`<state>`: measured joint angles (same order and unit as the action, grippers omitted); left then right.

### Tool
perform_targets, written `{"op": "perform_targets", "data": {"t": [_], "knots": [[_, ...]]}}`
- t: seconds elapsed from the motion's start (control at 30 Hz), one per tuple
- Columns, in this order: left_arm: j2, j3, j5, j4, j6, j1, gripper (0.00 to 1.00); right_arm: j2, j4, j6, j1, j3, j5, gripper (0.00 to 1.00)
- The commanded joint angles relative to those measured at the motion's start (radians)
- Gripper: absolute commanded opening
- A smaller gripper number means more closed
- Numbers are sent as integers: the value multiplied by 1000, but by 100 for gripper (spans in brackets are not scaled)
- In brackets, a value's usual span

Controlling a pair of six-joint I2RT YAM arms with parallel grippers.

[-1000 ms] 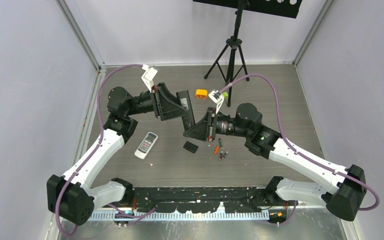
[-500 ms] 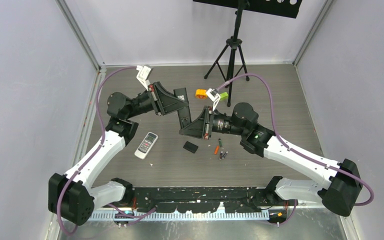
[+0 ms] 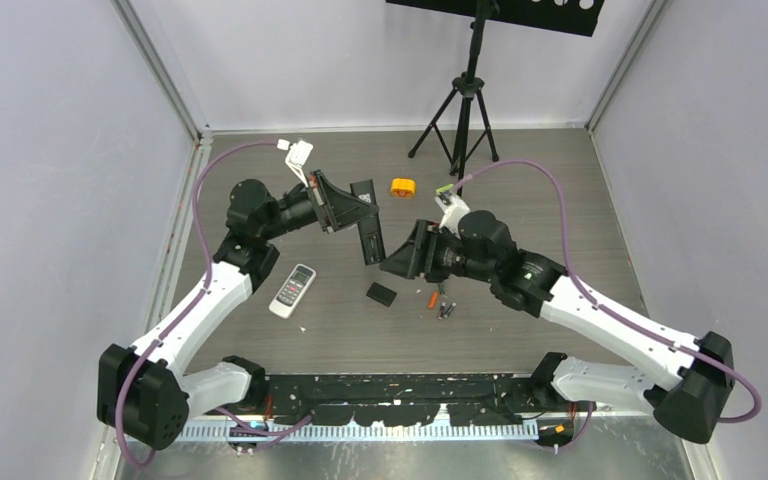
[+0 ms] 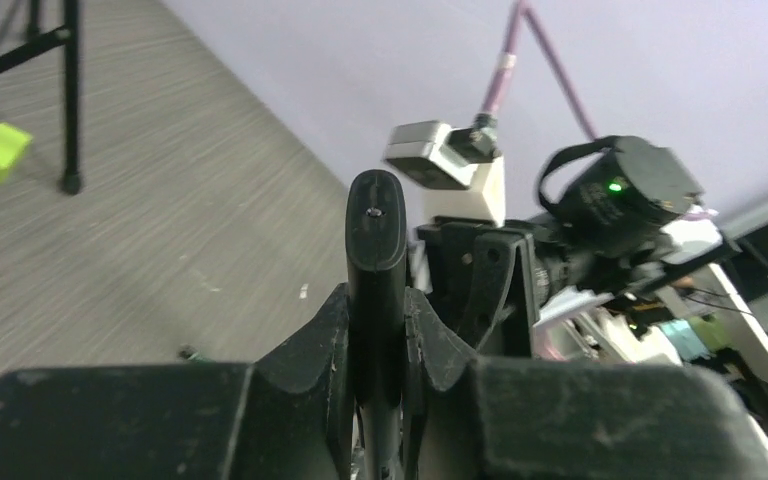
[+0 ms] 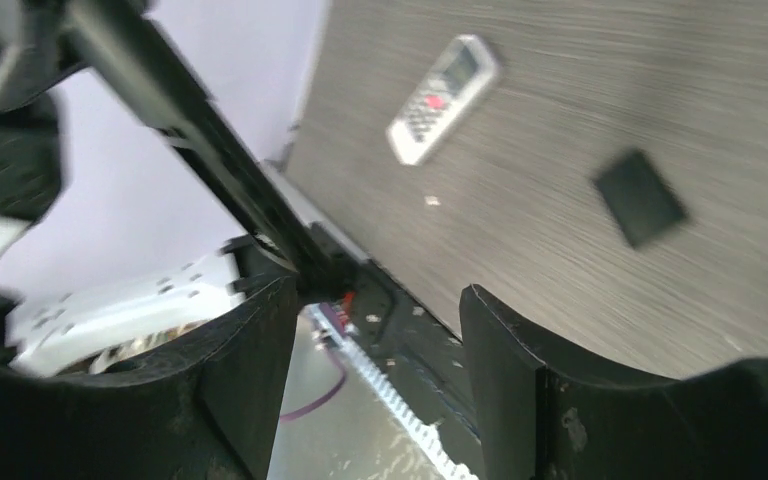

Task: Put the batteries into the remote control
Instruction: Adjust the remote control, then pick up the battery from the center of the board.

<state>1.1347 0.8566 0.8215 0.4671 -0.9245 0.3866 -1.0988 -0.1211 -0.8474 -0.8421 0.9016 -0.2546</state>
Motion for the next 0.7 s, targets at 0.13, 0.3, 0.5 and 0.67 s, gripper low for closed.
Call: {"op": "perform_targets", "data": {"t": [0.13, 0.3, 0.5, 0.67], "knots": [[-63, -72, -152, -48, 168, 1, 0, 65, -583, -63, 0, 53, 539, 65], [-88, -81, -152, -51, 161, 1, 0, -47, -559, -111, -2, -11, 622, 52], [-82, -91, -162, -103, 123, 1, 0, -204, -485, -200, -35, -3, 673, 46], [-74, -126, -165, -99, 104, 1, 0, -320, -491, -245, -41, 27, 687, 46]]}}
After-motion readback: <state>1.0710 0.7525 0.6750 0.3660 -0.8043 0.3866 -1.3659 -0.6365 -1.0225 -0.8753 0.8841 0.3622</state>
